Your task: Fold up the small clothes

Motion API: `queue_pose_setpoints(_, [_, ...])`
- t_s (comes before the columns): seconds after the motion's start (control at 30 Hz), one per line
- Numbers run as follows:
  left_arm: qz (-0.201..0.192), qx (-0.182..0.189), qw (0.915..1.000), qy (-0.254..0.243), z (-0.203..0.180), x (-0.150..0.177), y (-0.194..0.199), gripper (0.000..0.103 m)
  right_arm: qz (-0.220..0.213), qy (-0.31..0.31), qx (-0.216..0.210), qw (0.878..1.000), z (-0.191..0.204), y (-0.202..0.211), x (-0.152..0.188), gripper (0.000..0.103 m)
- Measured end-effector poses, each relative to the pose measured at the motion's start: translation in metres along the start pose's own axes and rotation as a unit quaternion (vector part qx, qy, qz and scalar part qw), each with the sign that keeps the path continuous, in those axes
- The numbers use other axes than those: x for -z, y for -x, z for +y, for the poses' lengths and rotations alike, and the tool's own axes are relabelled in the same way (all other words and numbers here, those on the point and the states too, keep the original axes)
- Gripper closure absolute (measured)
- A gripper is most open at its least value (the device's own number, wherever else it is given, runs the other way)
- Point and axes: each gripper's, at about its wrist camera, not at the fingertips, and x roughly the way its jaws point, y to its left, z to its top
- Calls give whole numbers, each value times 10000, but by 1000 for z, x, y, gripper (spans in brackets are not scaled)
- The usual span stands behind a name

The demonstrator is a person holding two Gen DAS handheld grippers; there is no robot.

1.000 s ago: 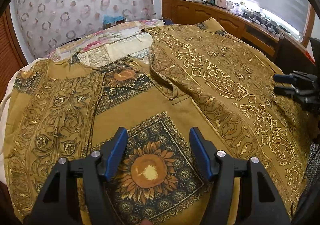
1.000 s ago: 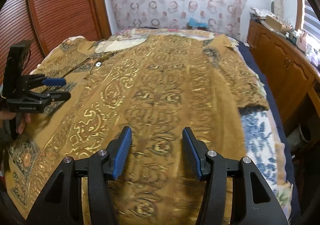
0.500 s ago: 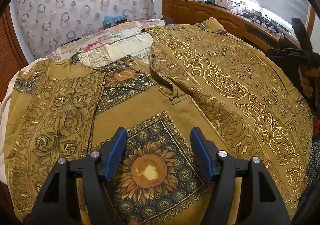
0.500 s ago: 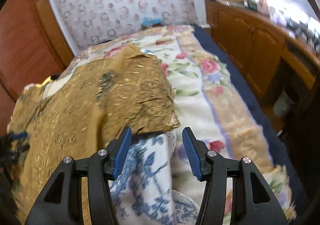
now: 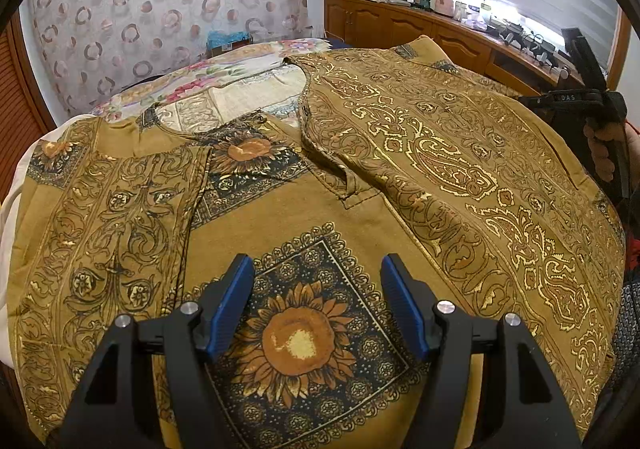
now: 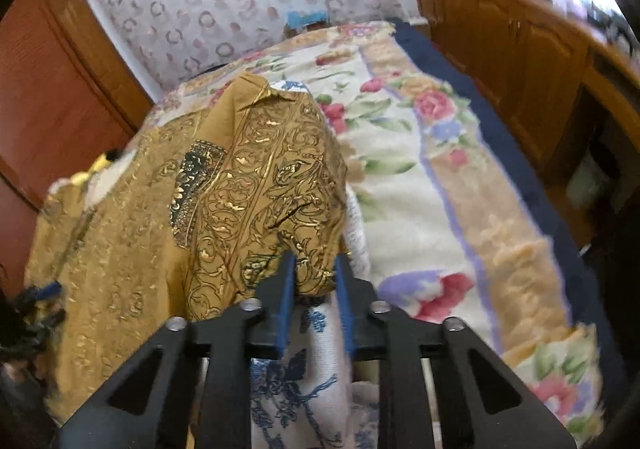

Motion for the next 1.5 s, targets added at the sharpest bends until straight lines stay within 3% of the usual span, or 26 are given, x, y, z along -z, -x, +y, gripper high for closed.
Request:
queue_pose_setpoints(0.17, [0, 1, 10000, 1, 0, 0, 0, 36, -797, 595, 310, 9946, 33, 34, -10, 95])
queue_pose_setpoints(0.23, [-1, 2, 10000, 3, 0, 0, 0, 36, -1071, 927, 246, 9896, 56, 47, -14, 95])
queue_pose_setpoints(0.37, [-1, 3, 10000, 3, 0, 0, 0, 36, -1212, 1744, -64, 9772, 110, 57, -7, 95])
queue_pose_setpoints(0.53, [-1, 4, 10000, 4, 0, 0, 0, 36, -689, 2349, -417, 9687, 158, 36, 29, 95])
queue_pose_setpoints(0.57, [-3, 5, 10000, 5, 0, 0, 0, 36, -582, 2373, -439, 9687, 161, 31, 35, 91])
queue_pose_setpoints(0.6, [-3, 7, 10000, 5, 0, 0, 0, 36, -518, 2369, -446, 9691, 161, 28, 39, 86])
queue_pose_setpoints(0.63, [-5, 13, 10000, 13, 0, 0, 0, 36, -381, 2341, -478, 9703, 160, 23, 44, 72])
queue_pose_setpoints(0.67, [-8, 7, 10000, 18, 0, 0, 0, 36, -295, 2306, -515, 9712, 158, 21, 47, 65])
queue_pose_setpoints(0.87, [-306, -44, 9995, 46, -4, 2, 20, 36, -394, 2017, -433, 9777, 130, 33, 46, 62])
queue_pose_setpoints(0.97, [-519, 22, 9986, 43, -10, 3, 42, 36, -408, 1758, -403, 9827, 118, 33, 34, 61])
queue_pose_setpoints(1.1, [-762, 77, 9970, 88, -16, 6, 68, 36, -295, 1410, -667, 9873, 117, 18, 16, 61])
queue_pose_setpoints(1.2, [-866, 53, 9961, 156, -16, 10, 78, 36, -1, 1238, -851, 9887, 126, -2, 9, 61])
queue_pose_setpoints(1.3, [-915, 57, 9955, 253, -12, 16, 83, 36, 222, 1241, -718, 9894, 136, -20, 10, 62])
queue_pose_setpoints(1.4, [-863, 84, 9956, 366, -9, 20, 81, 36, 409, 1255, -511, 9899, 143, -34, 11, 65])
queue_pose_setpoints(1.5, [-800, 54, 9959, 421, -6, 25, 79, 36, 435, 1283, -436, 9898, 149, -38, 8, 80])
